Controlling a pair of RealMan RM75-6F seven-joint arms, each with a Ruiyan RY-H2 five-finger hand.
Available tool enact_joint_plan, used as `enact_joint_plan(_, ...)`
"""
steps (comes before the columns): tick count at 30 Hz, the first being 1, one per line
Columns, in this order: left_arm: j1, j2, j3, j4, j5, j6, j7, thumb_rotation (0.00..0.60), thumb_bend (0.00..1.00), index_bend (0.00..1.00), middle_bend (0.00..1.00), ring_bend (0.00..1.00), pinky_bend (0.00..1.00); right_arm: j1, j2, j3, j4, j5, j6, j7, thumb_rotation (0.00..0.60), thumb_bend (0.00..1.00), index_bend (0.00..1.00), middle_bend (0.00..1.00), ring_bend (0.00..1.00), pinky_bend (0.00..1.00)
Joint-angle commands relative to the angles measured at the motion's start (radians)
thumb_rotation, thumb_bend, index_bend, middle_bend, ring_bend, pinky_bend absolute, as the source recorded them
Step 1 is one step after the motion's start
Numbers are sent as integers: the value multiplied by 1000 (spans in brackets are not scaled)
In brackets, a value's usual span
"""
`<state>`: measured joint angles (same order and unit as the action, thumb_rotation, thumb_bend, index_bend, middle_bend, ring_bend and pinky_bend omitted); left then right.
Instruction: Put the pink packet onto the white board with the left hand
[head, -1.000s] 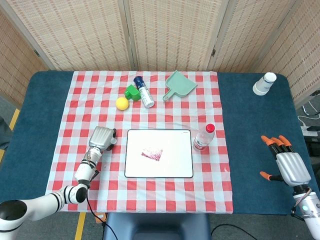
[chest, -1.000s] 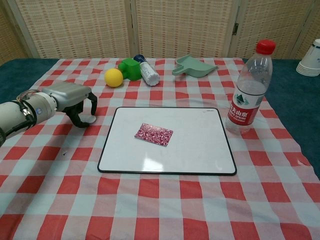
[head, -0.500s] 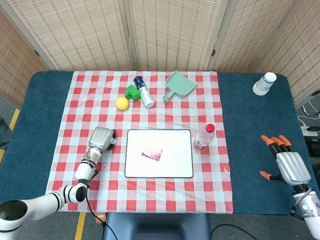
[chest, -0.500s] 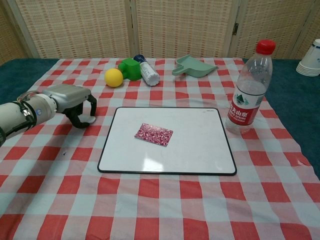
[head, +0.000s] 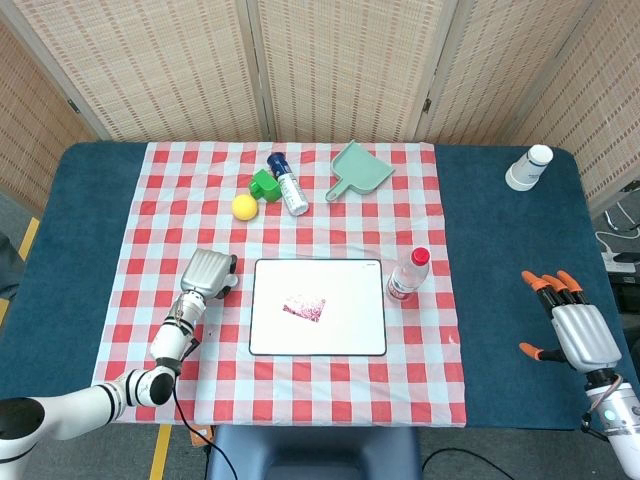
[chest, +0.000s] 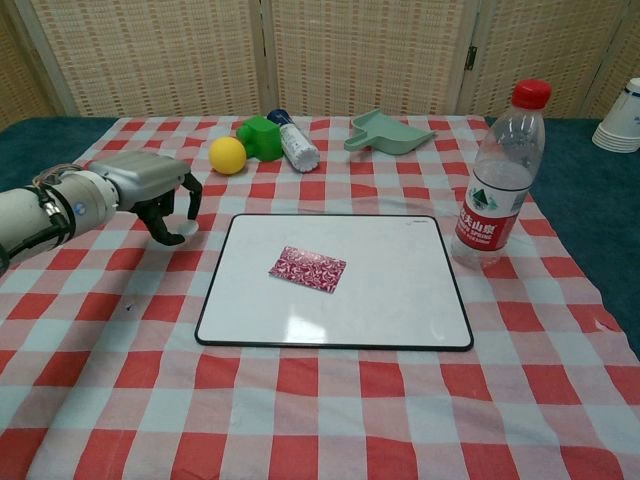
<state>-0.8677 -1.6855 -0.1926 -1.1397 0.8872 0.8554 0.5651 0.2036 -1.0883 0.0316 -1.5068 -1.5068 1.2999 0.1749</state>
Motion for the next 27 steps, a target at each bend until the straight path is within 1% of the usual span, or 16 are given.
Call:
enact_joint_plan(1,-17,-7,-2,-40,-2,12,33,600,294,517,1000,1000,1000,1,-1,0,1,-1,-2,0,600,27,34,152,57,63)
enact_joint_plan(6,-55,-42,-8,-89,-11,25,93,600,294,517,1000,1000,1000,2,0,1,1,3,-4,3,600,27,34,152,57,63)
enact_joint_plan(10,-95,-71,-20,-121,-38,30,151,600,294,518,1000,1000,1000,-2,4,0,1,-3,7,10,600,27,34,152,57,63)
enact_joint_plan(15,-131,-100,-29,-141,-70,44,205,600,294,520,1000,1000,1000,-7,10,0,0,-9,19,22,600,27,34,152,57,63)
enact_joint_plan(21,-149,-119,-29,-149,-111,53,232,600,293,522,1000,1000,1000,-10,14,-1,1,-14,26,33,600,27,34,152,57,63)
enact_joint_plan(27,-160,-147,-21,-141,-127,58,235,600,294,522,1000,1000,1000,-12,15,-3,0,-20,31,37,600,27,34,152,57,63)
